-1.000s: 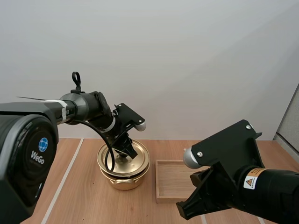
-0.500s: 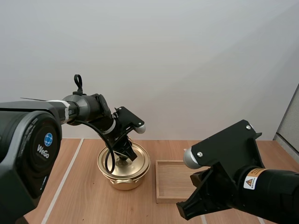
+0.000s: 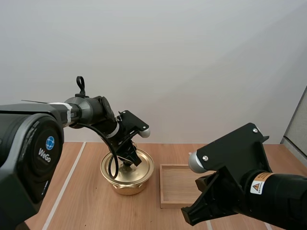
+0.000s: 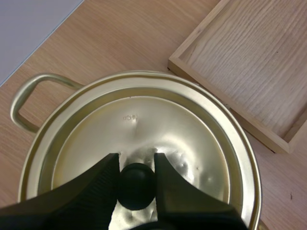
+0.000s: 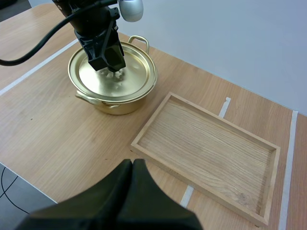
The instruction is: Open the lid, put the grape in the pot, and close it
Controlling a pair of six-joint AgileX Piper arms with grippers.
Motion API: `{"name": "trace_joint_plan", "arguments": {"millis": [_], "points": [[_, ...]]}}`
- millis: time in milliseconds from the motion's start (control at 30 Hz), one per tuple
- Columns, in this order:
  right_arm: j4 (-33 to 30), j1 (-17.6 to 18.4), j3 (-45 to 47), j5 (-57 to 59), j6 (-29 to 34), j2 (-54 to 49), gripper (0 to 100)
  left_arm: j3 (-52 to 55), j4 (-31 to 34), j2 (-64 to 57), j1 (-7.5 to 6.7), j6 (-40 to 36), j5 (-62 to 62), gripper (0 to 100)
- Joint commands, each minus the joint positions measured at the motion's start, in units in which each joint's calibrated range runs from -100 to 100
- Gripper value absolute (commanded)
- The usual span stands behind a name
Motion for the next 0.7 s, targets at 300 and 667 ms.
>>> {"name": "trace_joint_plan", "arguments": {"millis": [300, 667], "points": [[0.03, -0.22, 0.2, 0.26, -0.19, -0.57, 0, 0.11, -3.23, -0.68, 0.0, -0.71, 4.24, 100], [0.04, -0.22, 0.2, -3.33, -0.19, -0.57, 0, 0.11, -3.23, -14.87, 0.0, -2.04, 13.18, 100]]}}
